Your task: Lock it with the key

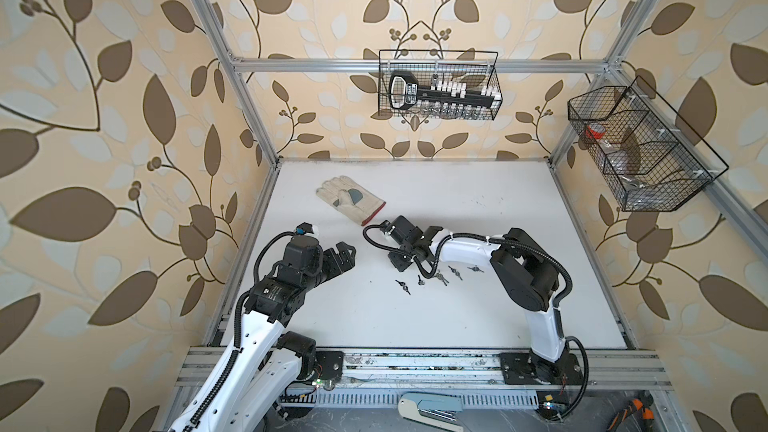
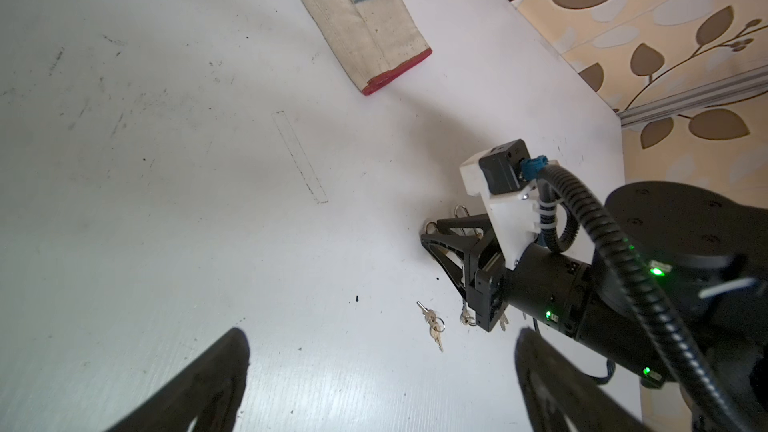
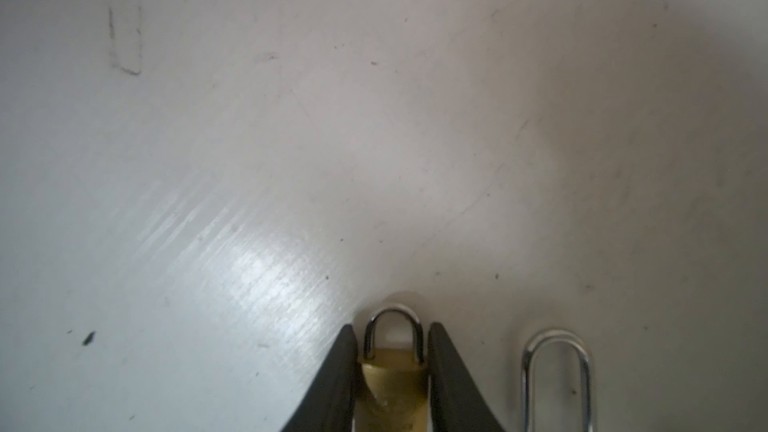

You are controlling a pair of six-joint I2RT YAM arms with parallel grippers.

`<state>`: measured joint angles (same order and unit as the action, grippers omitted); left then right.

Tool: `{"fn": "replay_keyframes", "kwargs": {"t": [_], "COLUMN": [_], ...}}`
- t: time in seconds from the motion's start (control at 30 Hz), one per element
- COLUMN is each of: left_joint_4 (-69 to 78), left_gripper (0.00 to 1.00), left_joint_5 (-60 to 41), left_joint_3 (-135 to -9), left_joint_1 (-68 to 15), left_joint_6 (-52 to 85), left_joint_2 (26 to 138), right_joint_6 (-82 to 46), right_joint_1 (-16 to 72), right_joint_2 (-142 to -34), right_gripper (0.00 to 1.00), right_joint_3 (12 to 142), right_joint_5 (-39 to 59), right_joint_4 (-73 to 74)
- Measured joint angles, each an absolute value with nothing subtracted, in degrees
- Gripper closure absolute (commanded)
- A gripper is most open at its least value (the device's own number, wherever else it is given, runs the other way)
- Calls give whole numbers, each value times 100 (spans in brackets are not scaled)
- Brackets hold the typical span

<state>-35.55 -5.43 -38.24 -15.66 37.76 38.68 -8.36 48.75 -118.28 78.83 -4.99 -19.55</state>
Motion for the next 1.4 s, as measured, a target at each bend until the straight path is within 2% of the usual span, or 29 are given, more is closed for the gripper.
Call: {"fn": "replay_keyframes", "kwargs": {"t": [0.2,0.37,0.57,0.6,0.63,0.77,0.97,1.2,1.4], "left_joint_4": [-3592,-3538,-2781,-2576,-2318,-1313,405,2211,3328], "left_gripper": [1,1,1,1,1,1,1,1,1], "left_joint_5": [-473,-202,574,733,934,1584,2099,2727,2434], "left_joint_3": [-3824,-3826,-3774,-3710,-3594,-2904,-1688,-1273,-1291], "left_joint_1": [-1566,-1566,-1566,-1566,-1566,-1566,-1566,-1566,-1284], "left_joint_6": [3769,3677,3420,3352,3260,2639,1472,572,89], "left_joint_2": [3868,3881,3981,3990,3999,4082,4440,6003,6825], "right_joint_6": [-858,-1015,-1332,-1385,-1428,-1516,-880,-145,89], "right_joint_1": [4873,4683,4174,4091,3990,3498,2368,1295,882], "right_joint_2": [-11826,-11459,-9223,-8825,-8414,-7247,-6593,-6816,-7631], "right_gripper": [51,33,17,11,1,1,1,1,1], "right_joint_3": [7889,7856,6646,6340,5983,4359,2477,1796,1636], "right_joint_5": [-464,-91,-69,-150,-261,-1028,-2139,-2241,-2005], "right_joint_4": [-1946,-1868,-580,-283,30,1194,2329,3450,4281]}}
